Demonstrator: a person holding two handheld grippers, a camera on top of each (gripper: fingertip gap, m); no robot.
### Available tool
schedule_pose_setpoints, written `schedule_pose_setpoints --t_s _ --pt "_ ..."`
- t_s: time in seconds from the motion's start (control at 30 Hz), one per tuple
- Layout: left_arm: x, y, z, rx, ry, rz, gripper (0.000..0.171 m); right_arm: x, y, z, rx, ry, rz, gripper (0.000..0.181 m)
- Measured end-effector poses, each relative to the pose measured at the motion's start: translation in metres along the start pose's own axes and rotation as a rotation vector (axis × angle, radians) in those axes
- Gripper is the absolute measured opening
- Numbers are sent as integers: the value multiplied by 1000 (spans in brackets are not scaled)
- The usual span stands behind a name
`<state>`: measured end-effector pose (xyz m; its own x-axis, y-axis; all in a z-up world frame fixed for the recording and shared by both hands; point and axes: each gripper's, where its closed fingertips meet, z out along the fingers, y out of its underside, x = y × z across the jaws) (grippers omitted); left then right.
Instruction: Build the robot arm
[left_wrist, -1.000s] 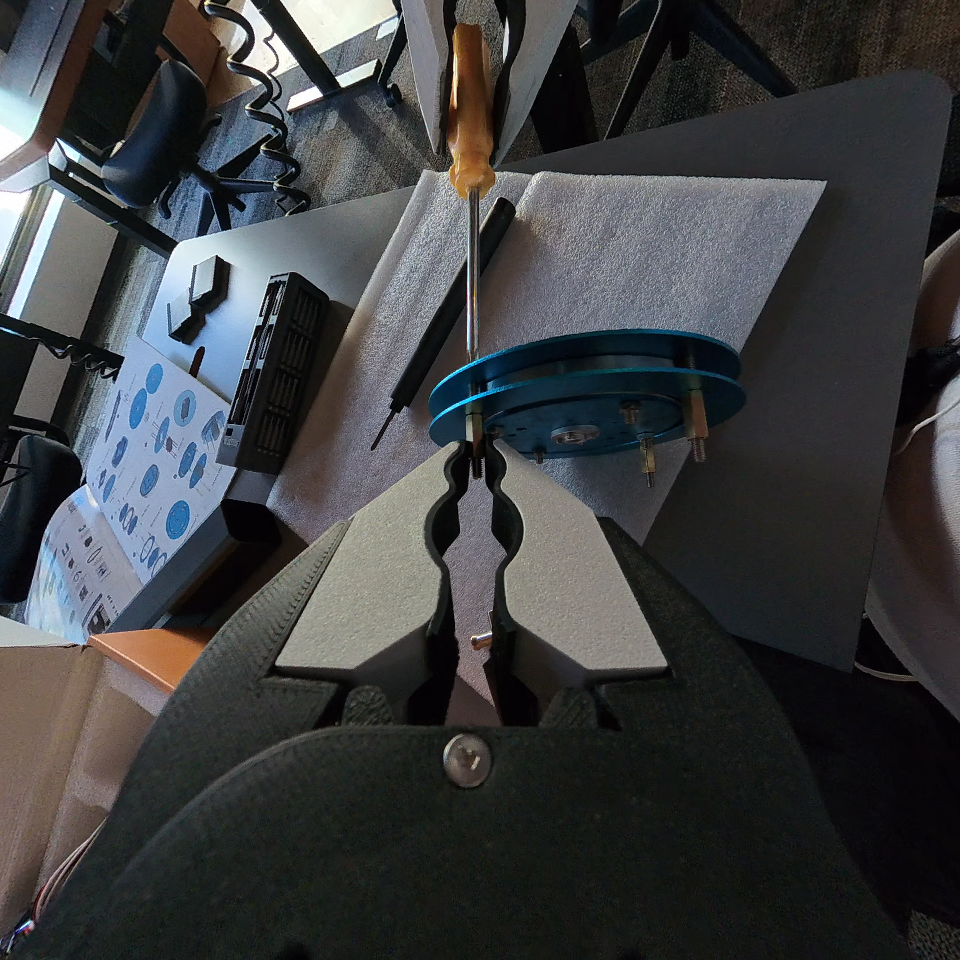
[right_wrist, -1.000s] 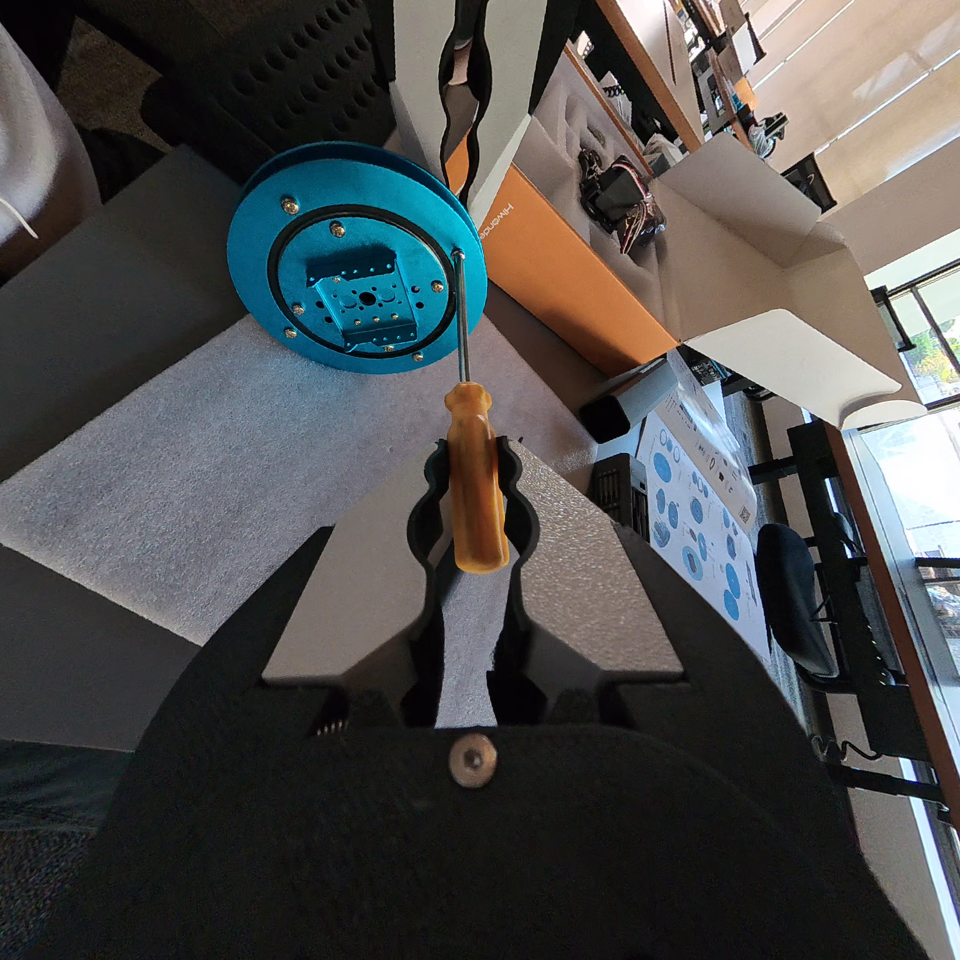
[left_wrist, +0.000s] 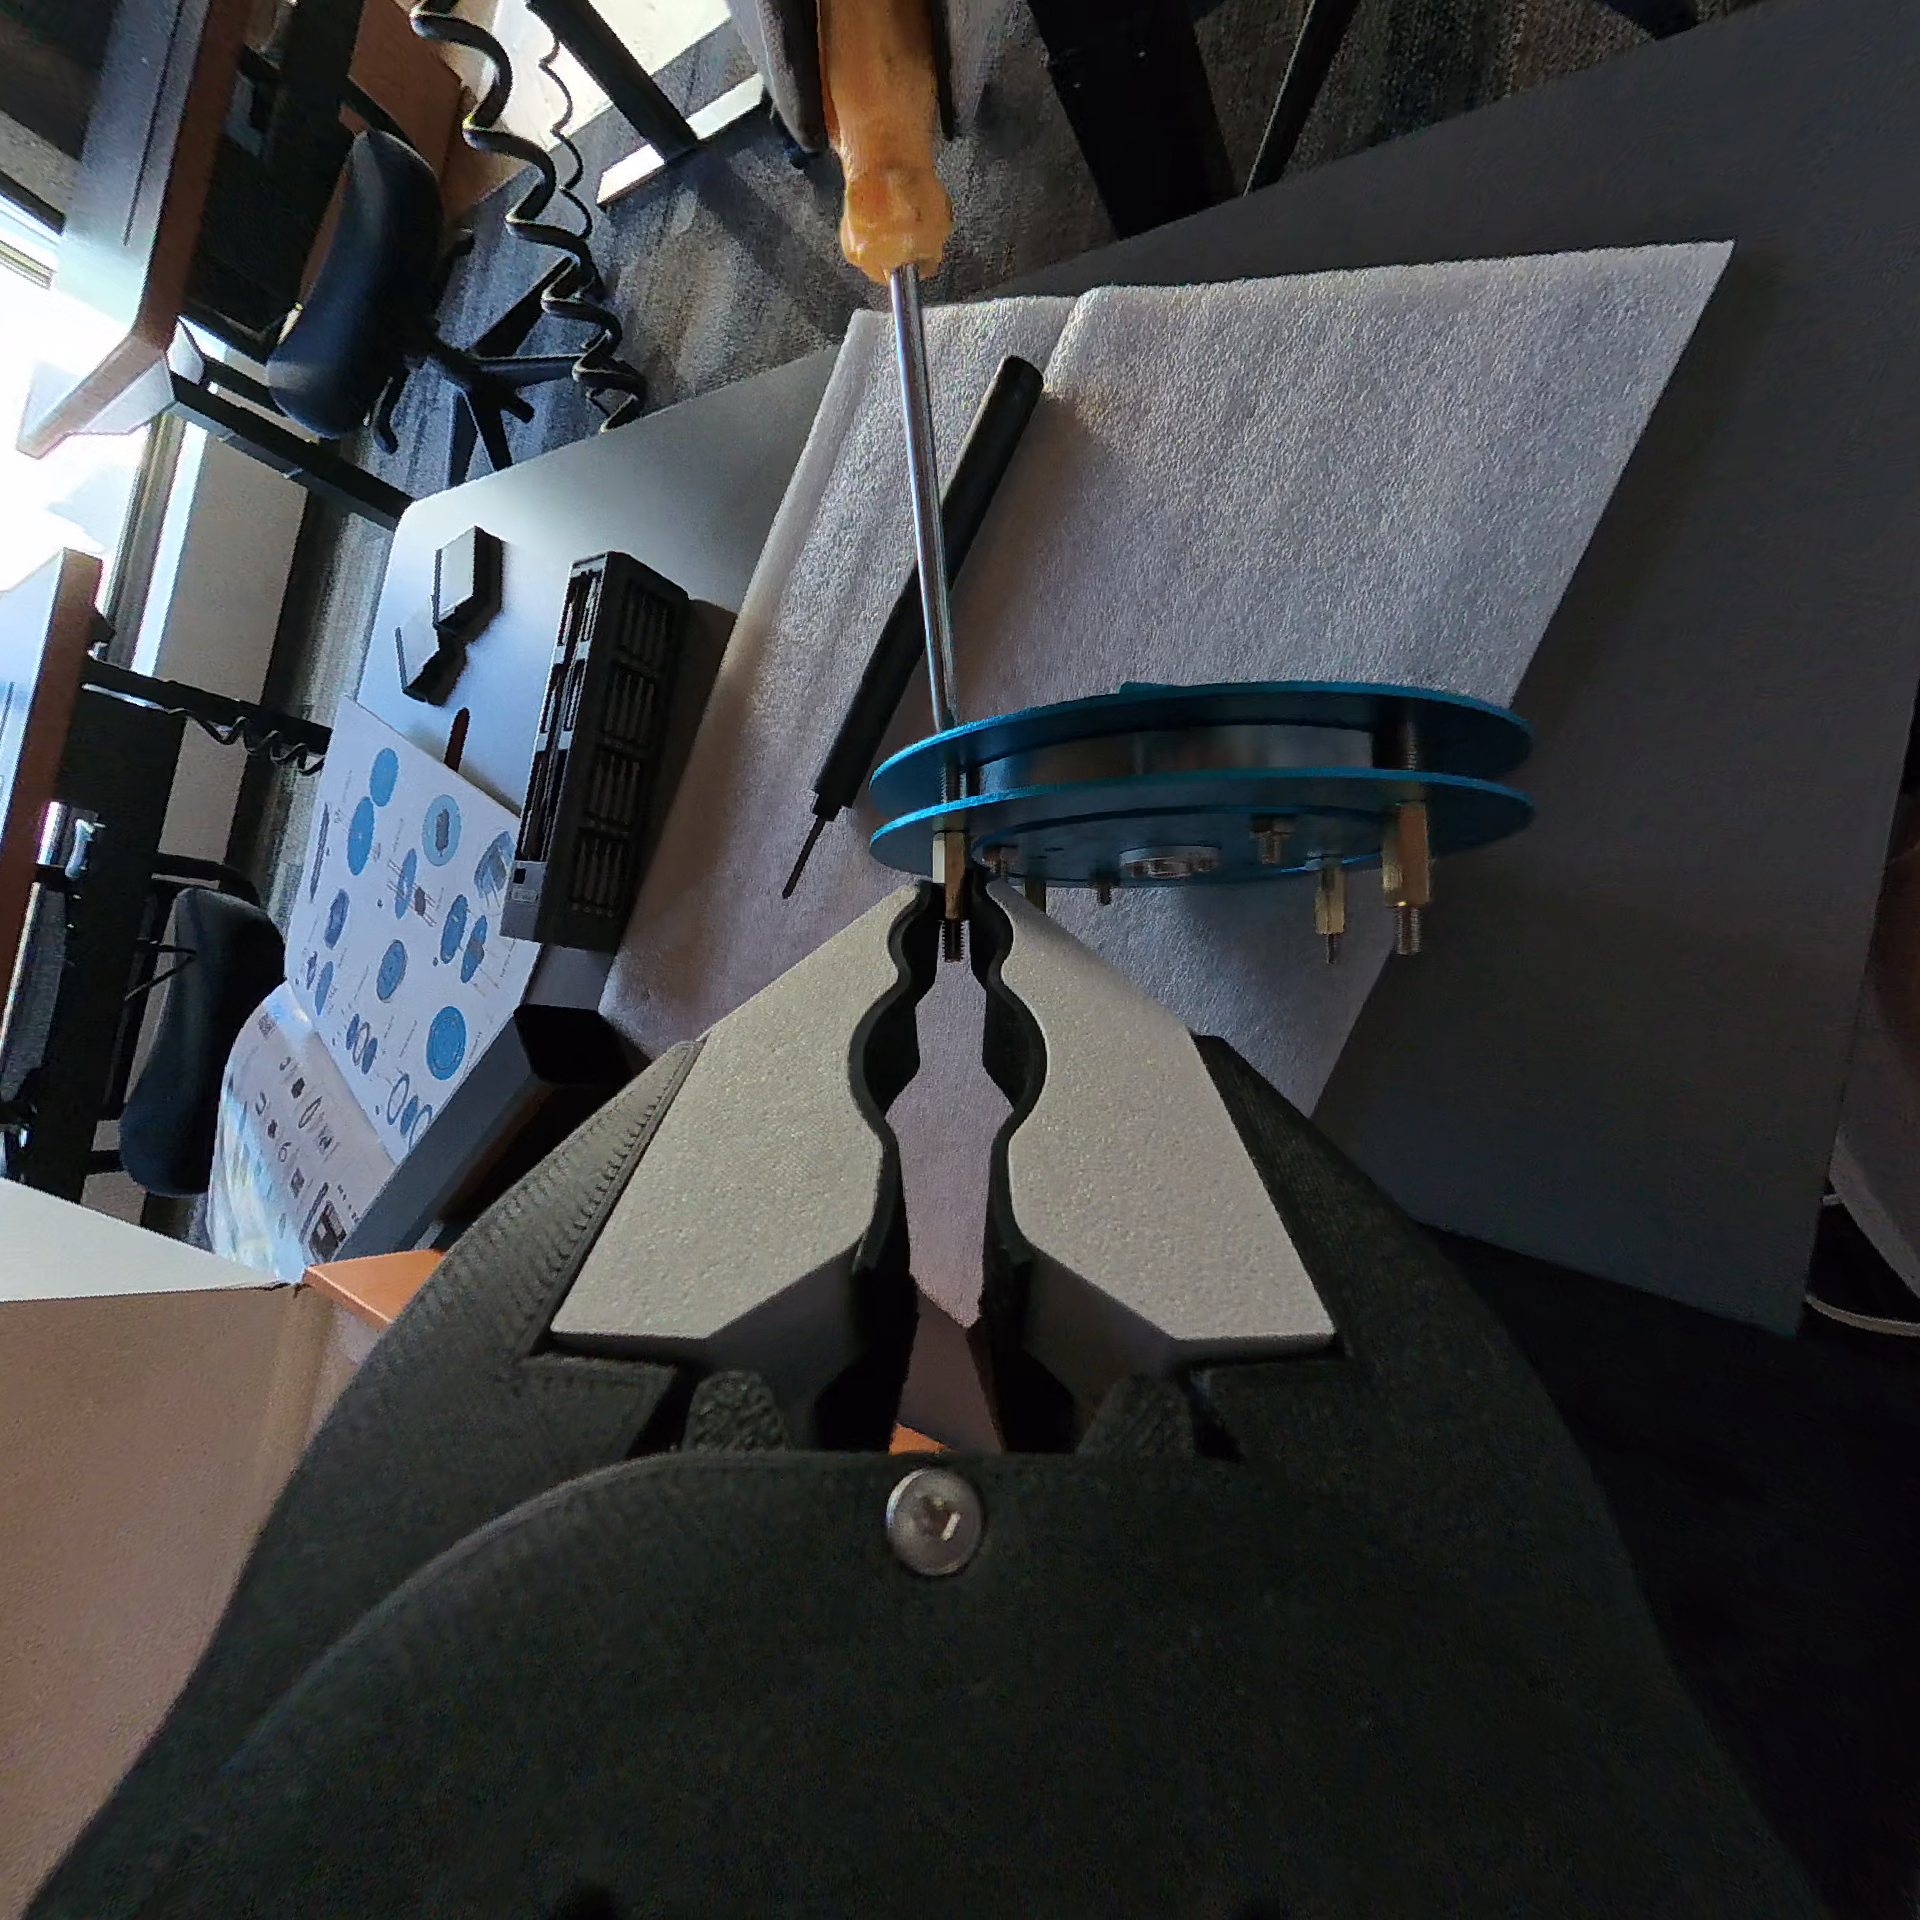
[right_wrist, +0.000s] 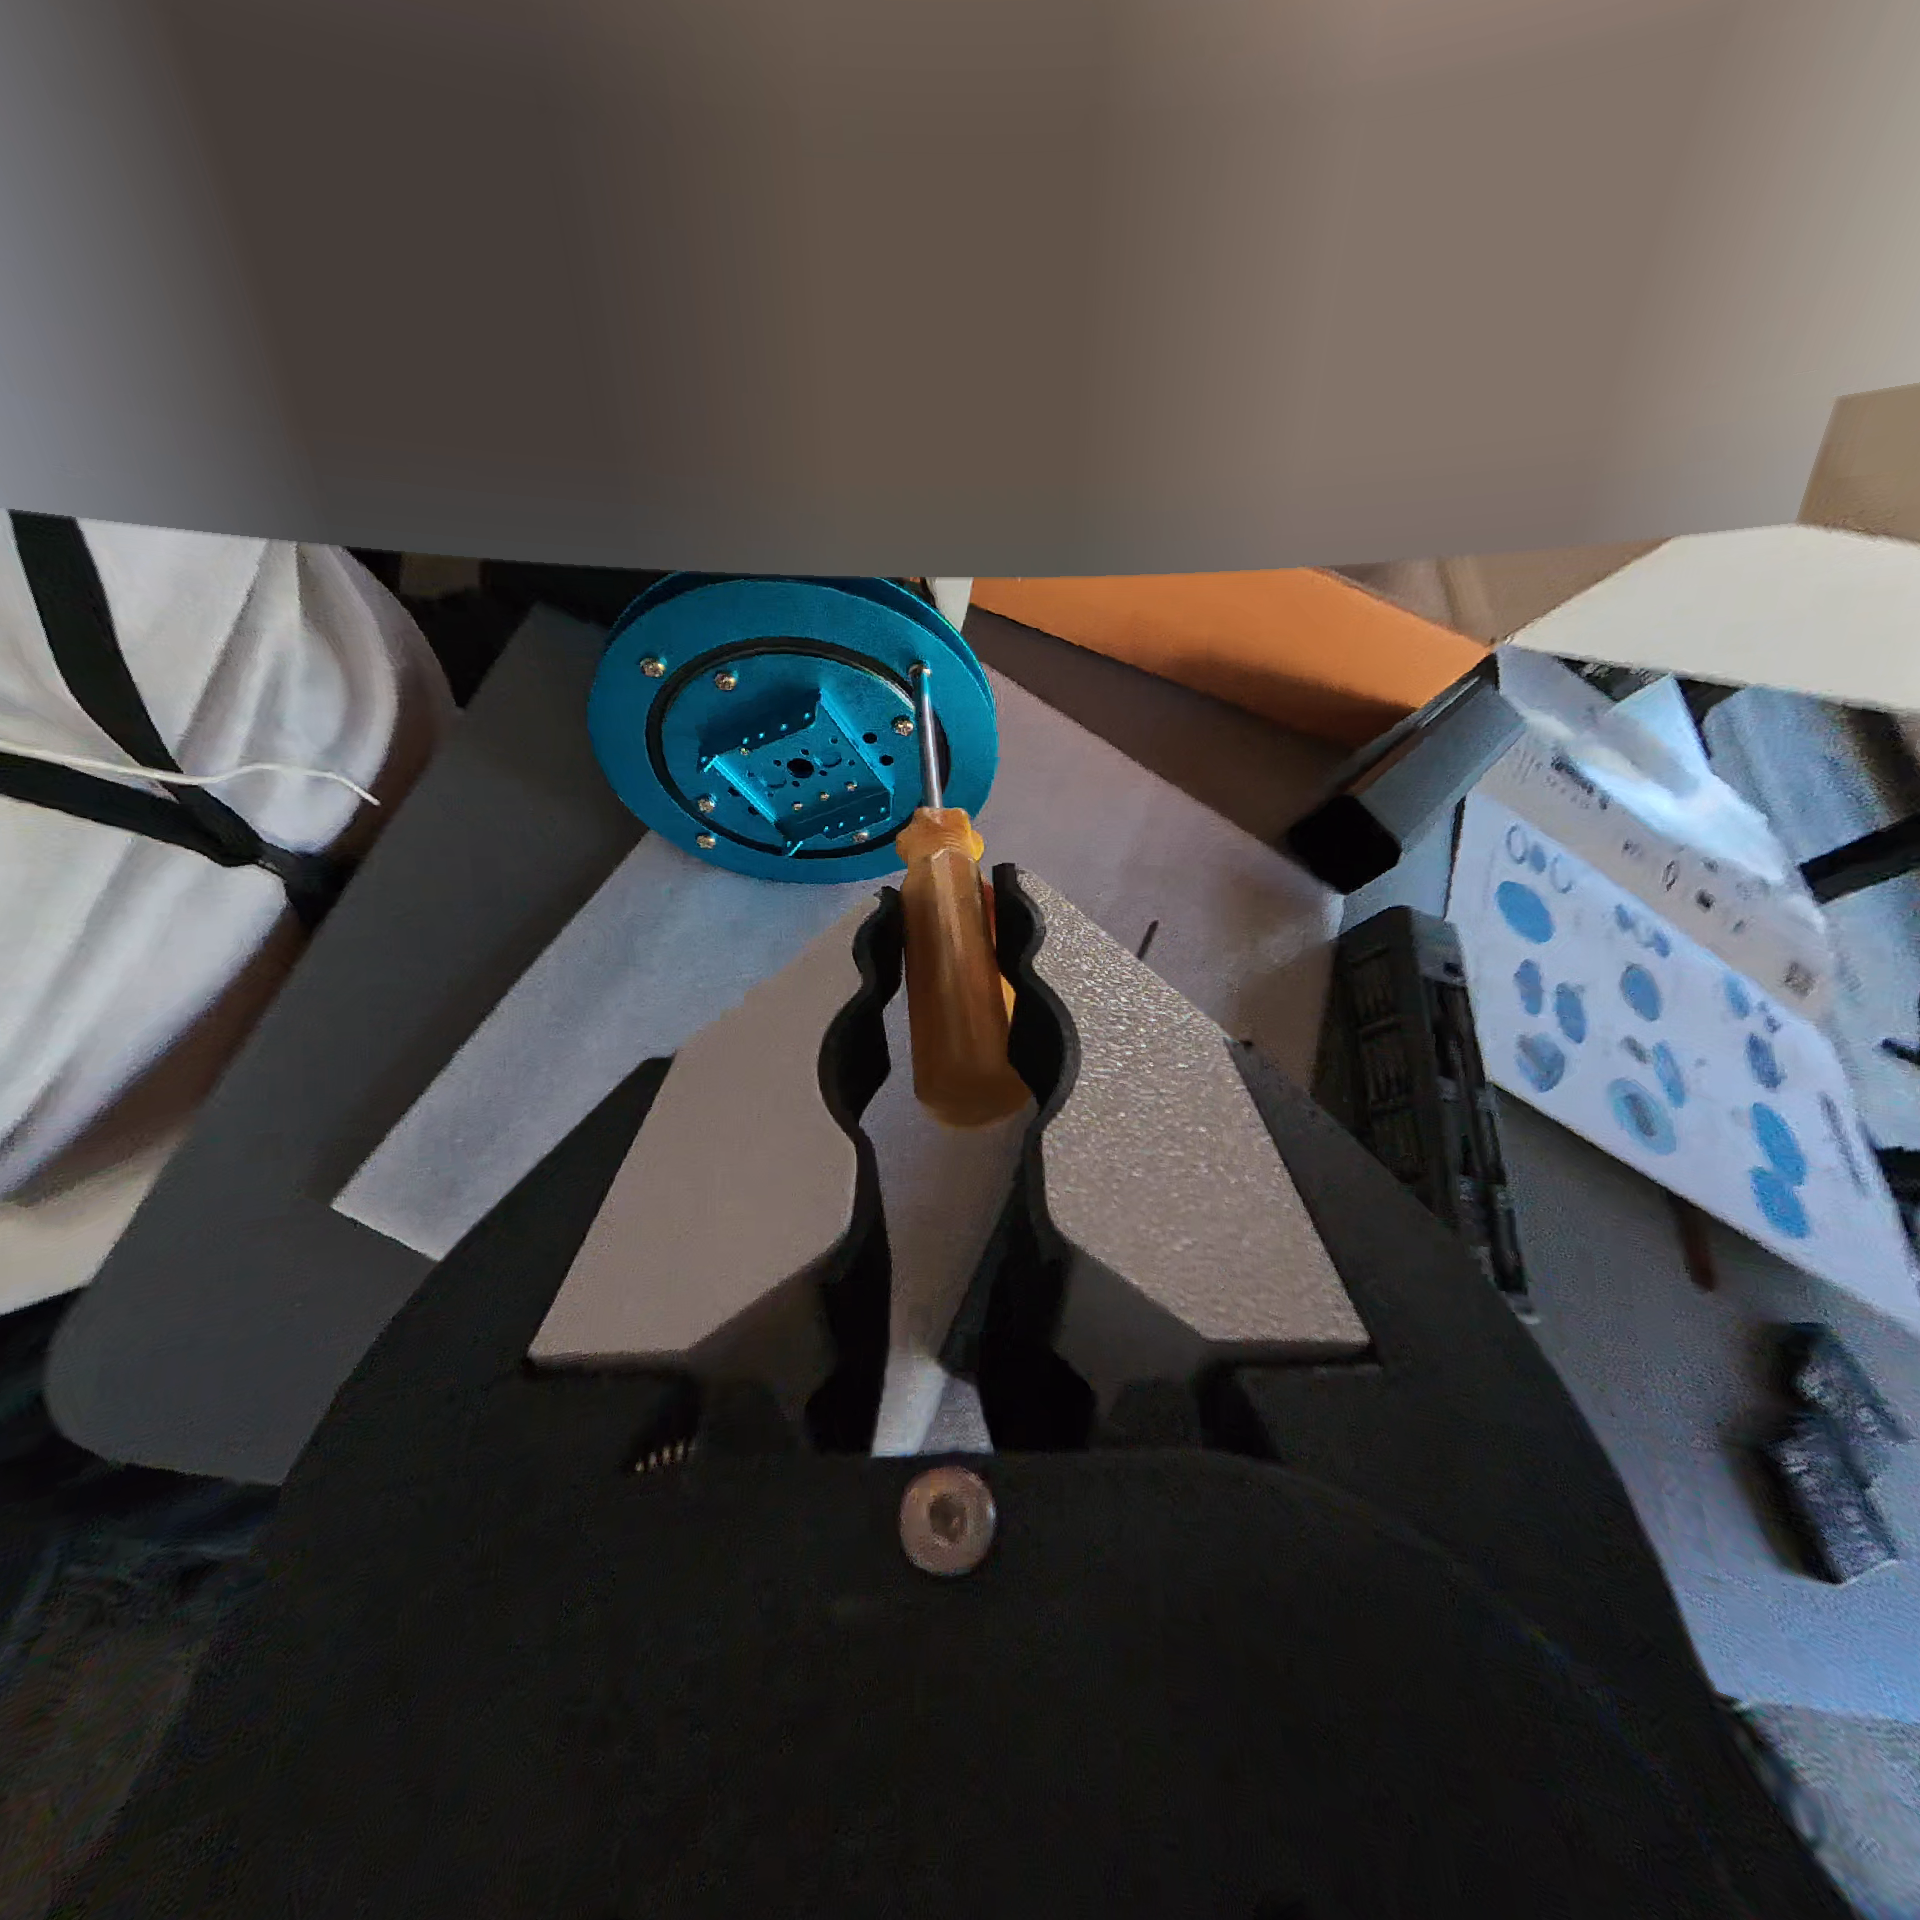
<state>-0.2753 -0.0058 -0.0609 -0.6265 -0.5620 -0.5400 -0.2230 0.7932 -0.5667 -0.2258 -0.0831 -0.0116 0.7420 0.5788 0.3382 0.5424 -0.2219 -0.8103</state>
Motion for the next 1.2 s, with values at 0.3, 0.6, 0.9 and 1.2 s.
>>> schedule_pose_setpoints --t_s 0.3,0.6,0.9,1.2 --pt "-2 3 1 -1 -35 6 4 -5 9 4 -3 -34 267 17" --pt "-1 2 1 4 -43 11 3 -2 9 2 47 -135 607 15" --pt "-2 1 2 5 -38 11 4 -4 21 7 -52 -53 412 15" --pt "-3 -2 4 22 -45 21 4 2 28 2 136 -144 651 14"
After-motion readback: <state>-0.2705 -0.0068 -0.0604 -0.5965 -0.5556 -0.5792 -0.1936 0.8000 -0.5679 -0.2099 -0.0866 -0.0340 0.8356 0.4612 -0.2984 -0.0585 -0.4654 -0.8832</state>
